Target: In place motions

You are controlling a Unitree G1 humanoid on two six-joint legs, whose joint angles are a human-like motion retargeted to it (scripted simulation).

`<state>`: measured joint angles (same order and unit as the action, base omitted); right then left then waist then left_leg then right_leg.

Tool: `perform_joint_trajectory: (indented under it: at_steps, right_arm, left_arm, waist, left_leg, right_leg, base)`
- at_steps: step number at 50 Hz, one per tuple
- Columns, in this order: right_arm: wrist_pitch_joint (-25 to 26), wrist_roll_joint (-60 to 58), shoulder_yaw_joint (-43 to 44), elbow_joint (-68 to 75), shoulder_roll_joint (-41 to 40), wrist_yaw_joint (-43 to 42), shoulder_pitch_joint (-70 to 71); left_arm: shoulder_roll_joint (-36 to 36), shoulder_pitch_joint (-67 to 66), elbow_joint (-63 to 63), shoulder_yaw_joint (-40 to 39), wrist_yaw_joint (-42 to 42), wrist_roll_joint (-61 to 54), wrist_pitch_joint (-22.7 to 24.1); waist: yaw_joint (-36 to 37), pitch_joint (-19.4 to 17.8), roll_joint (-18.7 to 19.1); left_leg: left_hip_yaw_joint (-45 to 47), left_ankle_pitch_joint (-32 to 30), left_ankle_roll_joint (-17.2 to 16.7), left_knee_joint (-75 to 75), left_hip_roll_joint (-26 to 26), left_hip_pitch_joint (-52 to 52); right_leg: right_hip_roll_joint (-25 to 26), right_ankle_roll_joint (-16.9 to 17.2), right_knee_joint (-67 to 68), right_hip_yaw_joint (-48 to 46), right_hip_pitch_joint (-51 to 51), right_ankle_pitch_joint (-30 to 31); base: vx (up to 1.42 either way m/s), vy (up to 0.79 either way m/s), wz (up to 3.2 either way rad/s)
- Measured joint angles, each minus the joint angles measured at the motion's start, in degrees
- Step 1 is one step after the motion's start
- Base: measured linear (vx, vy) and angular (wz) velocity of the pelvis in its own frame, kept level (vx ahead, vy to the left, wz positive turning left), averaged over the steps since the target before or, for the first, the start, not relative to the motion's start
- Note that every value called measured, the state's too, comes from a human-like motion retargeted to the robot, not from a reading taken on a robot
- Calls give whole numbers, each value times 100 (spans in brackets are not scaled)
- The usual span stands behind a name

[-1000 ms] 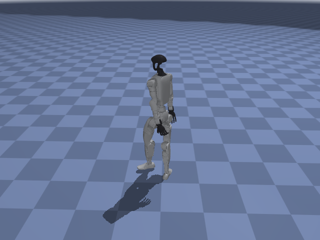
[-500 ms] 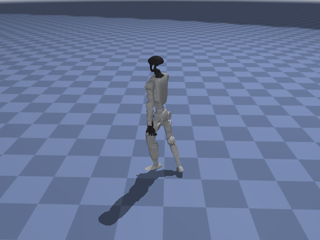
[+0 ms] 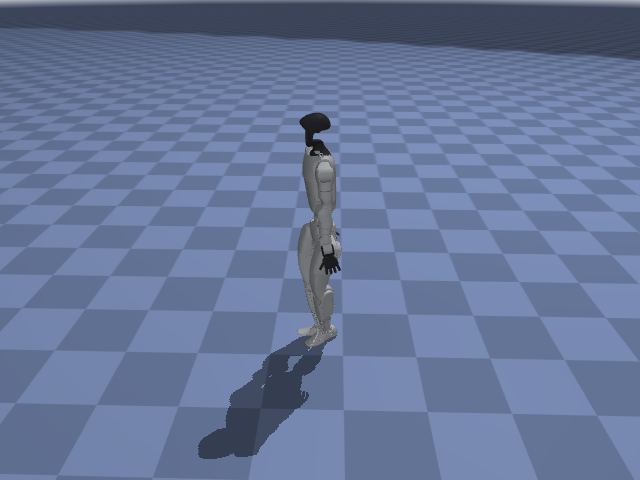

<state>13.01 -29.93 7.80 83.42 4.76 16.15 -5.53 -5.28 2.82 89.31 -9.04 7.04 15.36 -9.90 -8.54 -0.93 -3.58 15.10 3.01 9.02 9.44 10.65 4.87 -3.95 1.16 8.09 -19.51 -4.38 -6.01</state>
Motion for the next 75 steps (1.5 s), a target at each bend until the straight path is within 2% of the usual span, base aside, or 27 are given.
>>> perform_joint_trajectory:
  at_steps: [5,10,13,16,20,22,27,31,35,40,43,46,48,52,55,57,61,64,67,70,72,75]
  right_arm:
    - [-81,-401,-312,-490,212,-428,284]
    - [-268,11,-278,-719,188,-354,554]
    - [-343,216,-229,-751,100,-376,555]
    - [-375,112,-304,-770,39,-392,562]
    - [-319,-114,-460,-776,-18,-381,543]
    - [-355,-77,-522,-785,-44,-392,519]
    - [-340,105,-494,-711,-20,-223,535]
    - [-300,180,-535,-685,97,-222,645]
    - [-321,453,-585,-531,298,-383,908]
    - [-197,935,-565,-186,516,-480,1257]
    - [-171,1018,-555,-136,540,-428,1343]
    - [-208,996,-525,-190,475,-427,1329]
    - [-238,968,-447,-228,421,-458,1241]
    - [-257,1011,98,-205,322,-546,951]
    - [-195,1233,503,-24,343,-646,688]
    - [-124,1511,705,210,408,-750,512]
    - [-18,1942,943,711,548,-837,270]
    - [50,1809,815,784,509,-873,228]
    - [30,1424,578,526,405,-831,303]
    - [-64,927,-8,108,337,-514,563]
    - [-92,622,-356,-121,306,-300,809]
    - [-142,285,-795,-464,235,-60,1208]
  left_arm:
    - [-24,-432,184,-739,342,-365,-66]
    - [-82,-498,152,-942,202,-442,-117]
    - [-86,-430,0,-842,298,-387,-83]
    - [-62,-270,-140,-801,279,-445,-43]
    - [-19,-73,-320,-728,359,-597,25]
    - [-70,5,-379,-567,448,-654,72]
    - [-294,-23,-649,-88,560,-344,156]
    - [-279,-198,-674,-106,419,-327,289]
    - [-77,-334,-633,-458,569,-280,310]
    - [191,-629,-712,-551,450,-247,365]
    - [313,-719,-623,-508,461,-230,339]
    - [354,-723,-491,-447,580,-173,277]
    - [351,-719,-419,-369,615,-144,255]
    - [270,-403,-213,-119,586,-18,114]
    - [213,-176,-328,-14,650,51,116]
    - [174,-104,-514,-1,711,189,160]
    - [117,-203,-828,90,559,262,278]
    - [104,-486,-894,-4,465,90,319]
    - [117,-711,-776,-164,591,-90,285]
    - [148,-845,-417,-470,692,-229,202]
    - [168,-896,-193,-649,629,-248,141]
    - [240,-987,-16,-814,537,-306,78]
  waist:
    - [-183,327,127]
    - [-46,289,54]
    - [315,257,-36]
    - [408,136,10]
    - [-150,173,203]
    - [-490,133,226]
    - [-701,12,256]
    - [-826,21,478]
    - [-575,-15,744]
    - [176,-23,884]
    - [279,-22,919]
    - [201,-12,1031]
    - [-52,25,1182]
    - [-1026,194,1892]
    - [-1541,250,2276]
    - [-1480,304,2328]
    - [-1008,590,2145]
    - [-635,865,1713]
    - [-465,891,1252]
    - [-279,776,655]
    - [-144,755,445]
    - [-7,675,332]
  left_leg:
    - [-147,-24,-32,-22,10,44]
    - [-558,-117,-66,266,137,91]
    - [-1527,-232,-126,451,345,190]
    - [-2103,-258,-379,371,341,166]
    - [-1059,-3,-74,217,63,213]
    - [-980,7,-125,250,24,318]
    - [258,341,-221,284,-292,323]
    - [1345,615,-430,257,-688,304]
    - [2853,802,-855,29,-1035,58]
    - [4518,873,-1396,-153,-1145,-308]
    - [5023,852,-1644,-118,-1128,-477]
    - [5375,846,-1827,-141,-1135,-580]
    - [5459,872,-1871,-199,-1158,-616]
    - [5104,932,-1888,-157,-1537,-331]
    - [4838,862,-1852,-154,-1720,-201]
    - [4889,744,-1839,-218,-1696,-312]
    - [4970,420,-1687,-59,-1619,-536]
    - [4804,-85,-1377,401,-1549,-681]
    - [4422,-458,-884,947,-1417,-763]
    - [3746,-780,-33,1963,-1266,-634]
    - [3355,-807,-46,2555,-1238,-392]
    - [2248,-495,-486,3014,-879,215]
  right_leg:
    - [45,29,-7,95,-61,-86]
    - [-56,102,3,290,-63,-8]
    - [-107,129,63,625,-165,89]
    - [-50,122,149,864,-269,169]
    - [19,76,223,880,-570,374]
    - [48,9,188,1031,-697,485]
    - [214,-154,103,1386,-1031,497]
    - [-154,-180,128,-381,-1062,97]
    - [-537,-157,303,-2892,-730,-397]
    - [-473,-255,255,-5061,-87,-469]
    - [-397,-274,141,-5296,15,-71]
    - [-259,-513,172,-4681,-179,282]
    - [-128,-527,146,-4557,-201,318]
    - [133,-253,151,-4985,-246,337]
    - [269,-143,103,-5288,-230,265]
    - [331,-138,22,-5223,-158,198]
    - [275,-125,-115,-4870,-75,119]
    - [-13,-70,-128,-4376,-123,87]
    - [-312,-103,-171,-3876,-105,127]
    - [-679,-192,-258,-3031,-82,269]
    - [-754,-256,-315,-2496,-181,359]
    - [-679,-316,-459,-1793,-299,529]
  base:
    - [18,9,24]
    - [3,13,-35]
    - [-2,13,-109]
    - [-11,17,-108]
    - [-11,18,-71]
    - [-1,15,-102]
    - [16,10,-277]
    - [32,4,-371]
    - [39,12,-496]
    - [55,11,-448]
    - [62,7,-320]
    - [57,2,-231]
    - [49,-2,-51]
    - [42,-7,85]
    - [38,-2,86]
    - [46,0,0]
    - [41,-1,-58]
    - [47,-4,-119]
    - [32,-1,-130]
    - [29,2,-203]
    - [24,4,-215]
    - [16,8,-204]
